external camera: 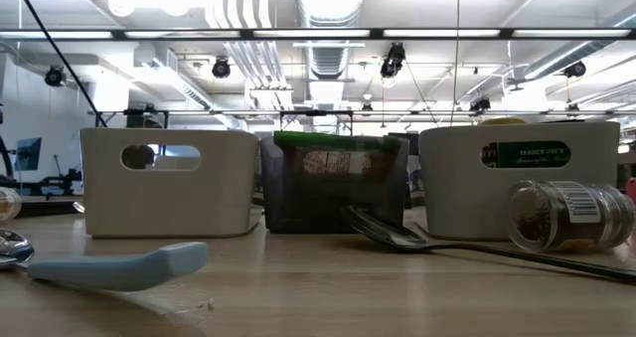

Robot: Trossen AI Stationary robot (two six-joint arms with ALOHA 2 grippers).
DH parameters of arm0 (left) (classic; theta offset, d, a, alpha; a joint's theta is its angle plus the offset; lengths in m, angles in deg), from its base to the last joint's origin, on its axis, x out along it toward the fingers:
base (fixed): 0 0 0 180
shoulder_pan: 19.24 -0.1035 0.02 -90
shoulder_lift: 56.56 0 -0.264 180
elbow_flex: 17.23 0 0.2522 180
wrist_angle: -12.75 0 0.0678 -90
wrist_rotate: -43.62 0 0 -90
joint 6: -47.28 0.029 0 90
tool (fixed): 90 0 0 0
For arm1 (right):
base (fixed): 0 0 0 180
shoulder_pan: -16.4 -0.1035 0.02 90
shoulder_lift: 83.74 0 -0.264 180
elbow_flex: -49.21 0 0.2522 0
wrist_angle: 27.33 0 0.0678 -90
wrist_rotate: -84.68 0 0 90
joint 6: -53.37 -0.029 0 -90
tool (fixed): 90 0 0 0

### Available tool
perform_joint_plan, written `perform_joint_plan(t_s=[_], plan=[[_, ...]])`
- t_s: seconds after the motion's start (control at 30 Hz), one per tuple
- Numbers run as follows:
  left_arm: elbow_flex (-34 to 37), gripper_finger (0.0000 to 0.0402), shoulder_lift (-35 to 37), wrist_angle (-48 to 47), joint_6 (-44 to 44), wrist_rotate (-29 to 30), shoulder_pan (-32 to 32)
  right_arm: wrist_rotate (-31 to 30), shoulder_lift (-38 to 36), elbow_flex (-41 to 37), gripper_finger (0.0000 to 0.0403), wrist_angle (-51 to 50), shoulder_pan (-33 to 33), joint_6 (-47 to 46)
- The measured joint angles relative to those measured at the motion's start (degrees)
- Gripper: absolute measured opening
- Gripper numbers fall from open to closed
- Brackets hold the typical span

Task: Pick & Place Food Item
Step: Put the green spoon into the left gray bin

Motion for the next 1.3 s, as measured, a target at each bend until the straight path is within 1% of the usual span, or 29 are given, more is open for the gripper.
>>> perform_joint_plan(t_s=[0.2, 0.33, 0.43, 0.6, 0.73, 0.83, 0.97, 1.07, 1.3], plan=[[0.0, 0.0316, 0.53, -0.97, -1.33, 0.16, -0.02, 6.86, 3.06, -0.06, 0.0011, 0.0, 1.68, -3.41], [-0.76, 0.0316, 2.53, -7.2, -2.5, 0.26, -0.02, 10.39, 5.65, -0.11, 0.0011, 0.11, 2.64, -4.89], [-1.31, 0.0316, 5.05, -12.3, -3.36, 1.93, -0.07, 13.49, 7.21, 0.03, 0.0011, 0.23, 3.6, -5.76], [-1.11, 0.0316, 9.52, -16.62, -5.36, 4.86, -0.11, 17.2, 10.62, 3.79, 0.0011, 0.33, 5.08, -3.11], [-0.6, 0.0307, 10.86, -17.89, -8.12, 6.62, -0.11, 18.71, 13.04, 8.58, 0.0011, 0.18, 5.64, 0.27], [0.72, 0.0287, 10.35, -14.99, -8.14, 5.99, 0.18, 18.72, 14.65, 12.5, 0.0011, 0.2, 5.77, 2.88], [4.13, 0.0265, 8.92, -6.02, -8.1, 5.73, 1.46, 18.87, 16.33, 16.84, 0.0011, -0.64, 6.04, 4.67], [5.65, 0.026, 8.04, 0.41, -8.02, 5.6, 1.95, 18.83, 17.64, 19.26, 0.0011, -3.56, 6.12, 5.11], [7.45, 0.026, 5.92, 6.22, -5.03, 5.31, 1.97, 18.85, 18.08, 20.04, 0.0011, -2.76, 6.02, 4.95]])
